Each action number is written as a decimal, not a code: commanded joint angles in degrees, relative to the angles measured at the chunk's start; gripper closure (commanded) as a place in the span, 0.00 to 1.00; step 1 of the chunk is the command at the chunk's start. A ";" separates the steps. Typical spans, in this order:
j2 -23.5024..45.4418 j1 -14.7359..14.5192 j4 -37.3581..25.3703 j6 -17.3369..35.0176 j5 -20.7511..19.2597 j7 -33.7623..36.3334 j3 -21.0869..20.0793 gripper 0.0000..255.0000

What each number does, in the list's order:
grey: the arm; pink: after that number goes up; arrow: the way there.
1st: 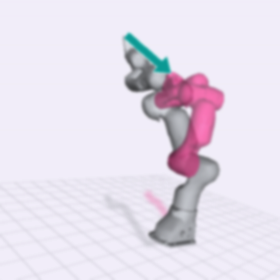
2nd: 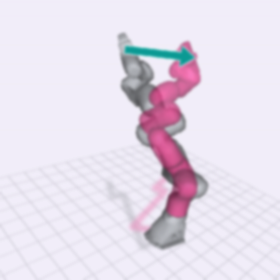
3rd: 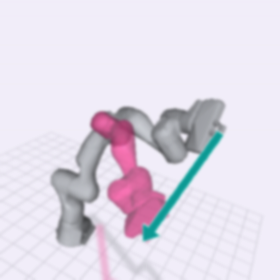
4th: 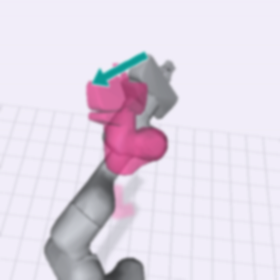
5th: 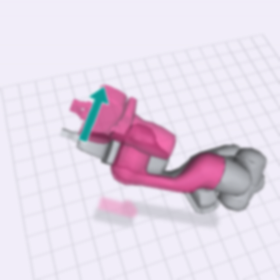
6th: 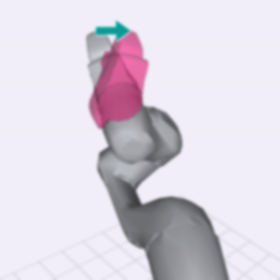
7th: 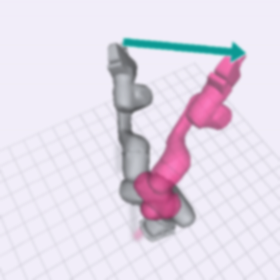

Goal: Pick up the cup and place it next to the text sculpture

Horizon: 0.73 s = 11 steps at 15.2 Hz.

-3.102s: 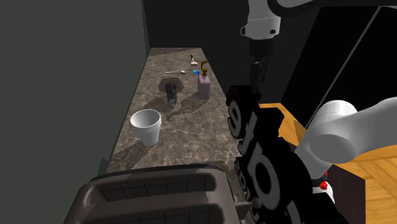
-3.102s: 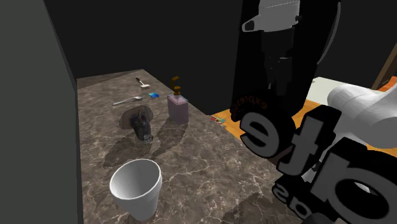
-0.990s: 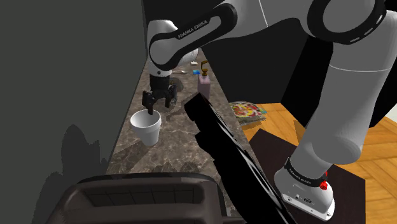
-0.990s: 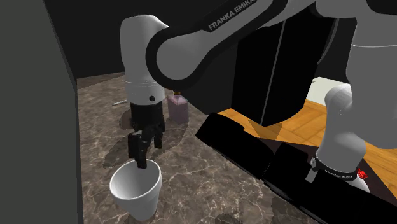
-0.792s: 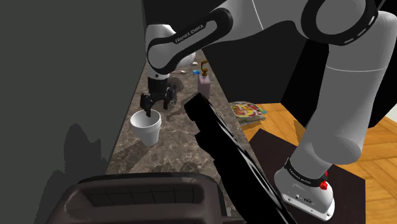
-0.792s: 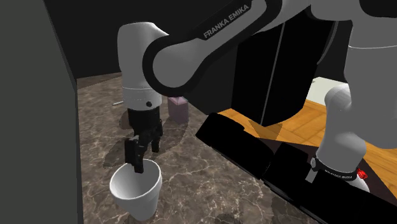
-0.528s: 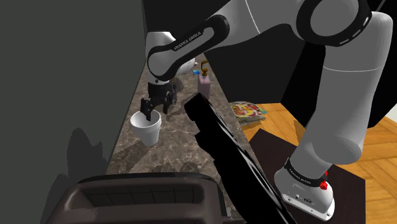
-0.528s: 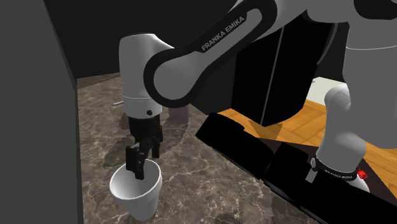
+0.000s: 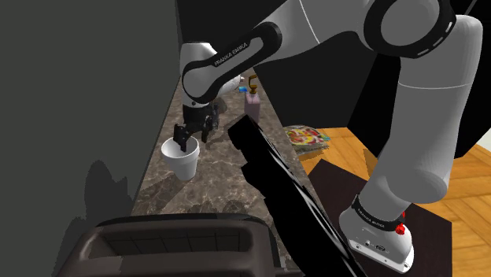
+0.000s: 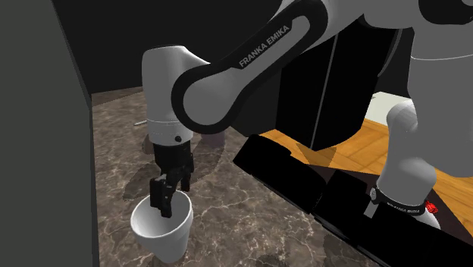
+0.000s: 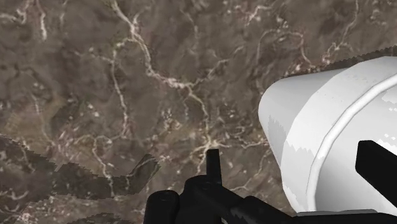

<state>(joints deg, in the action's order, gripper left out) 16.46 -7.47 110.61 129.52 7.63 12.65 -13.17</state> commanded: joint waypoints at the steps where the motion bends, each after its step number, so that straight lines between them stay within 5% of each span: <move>1: 0.00 0.00 0.00 0.00 0.00 0.00 0.00 1.00; 11: -0.39 0.03 -0.27 -0.65 0.03 0.06 -0.02 1.00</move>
<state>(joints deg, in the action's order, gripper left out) 16.22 -7.46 110.50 129.22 7.66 12.67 -13.19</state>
